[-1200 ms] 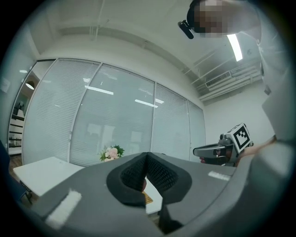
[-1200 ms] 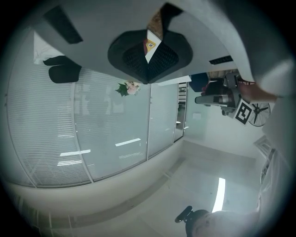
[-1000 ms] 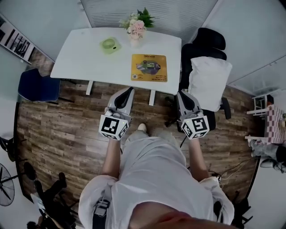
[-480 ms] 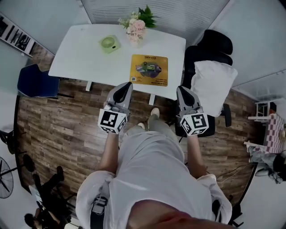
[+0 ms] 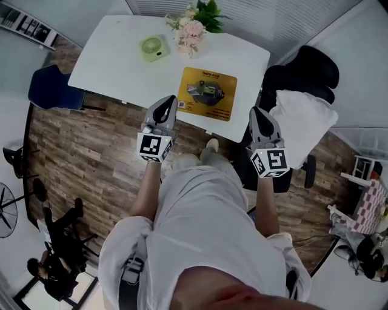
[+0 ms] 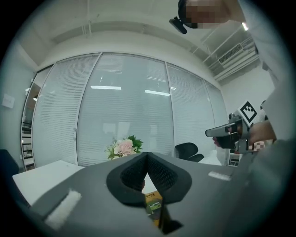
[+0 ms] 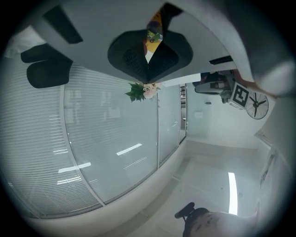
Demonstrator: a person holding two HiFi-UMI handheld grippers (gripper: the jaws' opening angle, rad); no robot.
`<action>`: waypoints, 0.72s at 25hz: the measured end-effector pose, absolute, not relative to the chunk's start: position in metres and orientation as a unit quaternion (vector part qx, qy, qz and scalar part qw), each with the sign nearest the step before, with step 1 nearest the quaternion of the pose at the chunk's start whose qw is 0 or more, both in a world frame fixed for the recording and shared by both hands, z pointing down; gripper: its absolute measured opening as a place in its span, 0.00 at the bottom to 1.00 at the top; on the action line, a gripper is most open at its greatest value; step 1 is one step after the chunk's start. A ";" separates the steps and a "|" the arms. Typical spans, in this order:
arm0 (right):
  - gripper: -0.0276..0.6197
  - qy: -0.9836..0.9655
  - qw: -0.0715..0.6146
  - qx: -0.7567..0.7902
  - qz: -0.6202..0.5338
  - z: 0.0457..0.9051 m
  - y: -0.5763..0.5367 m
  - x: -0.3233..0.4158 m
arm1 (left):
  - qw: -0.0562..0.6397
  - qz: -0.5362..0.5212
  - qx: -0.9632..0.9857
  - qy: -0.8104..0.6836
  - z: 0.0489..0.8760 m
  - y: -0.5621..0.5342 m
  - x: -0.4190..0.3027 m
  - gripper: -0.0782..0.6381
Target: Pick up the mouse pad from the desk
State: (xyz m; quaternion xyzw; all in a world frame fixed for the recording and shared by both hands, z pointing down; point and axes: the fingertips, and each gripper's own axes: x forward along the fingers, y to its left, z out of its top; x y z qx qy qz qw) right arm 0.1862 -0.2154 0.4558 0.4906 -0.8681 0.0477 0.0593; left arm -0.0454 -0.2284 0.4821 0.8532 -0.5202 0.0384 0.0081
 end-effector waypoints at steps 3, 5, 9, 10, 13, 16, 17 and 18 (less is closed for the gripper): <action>0.05 -0.873 0.059 0.481 0.048 0.457 -0.237 0.194 | 0.008 0.046 0.843 -0.535 0.503 -0.255 -0.042 0.10; 0.05 -0.876 0.060 0.476 0.051 0.458 -0.246 0.197 | 0.015 0.058 0.839 -0.541 0.519 -0.269 -0.040 0.10; 0.05 -0.878 0.066 0.471 0.057 0.461 -0.262 0.198 | 0.039 0.088 0.829 -0.550 0.560 -0.300 -0.044 0.13; 0.05 -0.878 0.067 0.471 0.058 0.462 -0.266 0.198 | 0.044 0.096 0.827 -0.551 0.570 -0.308 -0.046 0.14; 0.05 -0.877 0.073 0.472 0.059 0.460 -0.276 0.197 | 0.066 0.125 0.823 -0.550 0.604 -0.332 -0.048 0.22; 0.05 -0.875 0.078 0.474 0.056 0.454 -0.282 0.192 | 0.104 0.186 0.817 -0.535 0.654 -0.351 -0.048 0.30; 0.05 -0.874 0.078 0.476 0.056 0.453 -0.284 0.190 | 0.117 0.210 0.813 -0.531 0.673 -0.356 -0.048 0.31; 0.05 -0.874 0.078 0.477 0.058 0.452 -0.285 0.188 | 0.128 0.230 0.808 -0.527 0.691 -0.360 -0.049 0.32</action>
